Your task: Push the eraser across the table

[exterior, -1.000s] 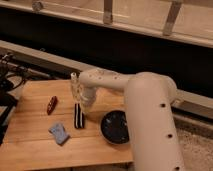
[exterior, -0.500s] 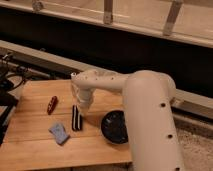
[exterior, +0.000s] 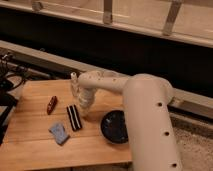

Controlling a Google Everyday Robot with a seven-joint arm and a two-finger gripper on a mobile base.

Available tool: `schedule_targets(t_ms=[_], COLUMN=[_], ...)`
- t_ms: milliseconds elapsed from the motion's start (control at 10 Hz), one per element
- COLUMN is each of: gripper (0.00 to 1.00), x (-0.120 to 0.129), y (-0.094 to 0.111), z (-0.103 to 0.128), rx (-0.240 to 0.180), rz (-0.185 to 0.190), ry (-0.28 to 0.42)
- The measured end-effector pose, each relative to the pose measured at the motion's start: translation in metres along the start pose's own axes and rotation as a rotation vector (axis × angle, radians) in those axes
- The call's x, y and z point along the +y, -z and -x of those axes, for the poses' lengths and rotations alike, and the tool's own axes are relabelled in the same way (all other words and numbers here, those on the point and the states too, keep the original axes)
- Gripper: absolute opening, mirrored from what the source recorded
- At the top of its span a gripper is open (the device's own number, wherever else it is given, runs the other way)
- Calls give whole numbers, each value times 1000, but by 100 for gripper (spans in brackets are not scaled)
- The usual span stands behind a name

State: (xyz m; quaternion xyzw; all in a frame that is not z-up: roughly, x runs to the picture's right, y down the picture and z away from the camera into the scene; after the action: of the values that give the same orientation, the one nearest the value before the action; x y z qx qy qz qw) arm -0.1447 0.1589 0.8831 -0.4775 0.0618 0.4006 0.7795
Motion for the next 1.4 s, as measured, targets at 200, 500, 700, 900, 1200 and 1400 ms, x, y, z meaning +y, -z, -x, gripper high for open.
schedule_targets(t_ms=[200,500,700,900,1200,1400], gripper=[0,0,0,0,0,0], x=[21,19,31,35,44,45], y=[-15,-13,-17,-18,-20,-20], z=[9,10,14,15,16,12], rx=[15,14,25,22,17,14], rz=[72,67,86,98,58,37], ry=[57,59,113,110,134,147])
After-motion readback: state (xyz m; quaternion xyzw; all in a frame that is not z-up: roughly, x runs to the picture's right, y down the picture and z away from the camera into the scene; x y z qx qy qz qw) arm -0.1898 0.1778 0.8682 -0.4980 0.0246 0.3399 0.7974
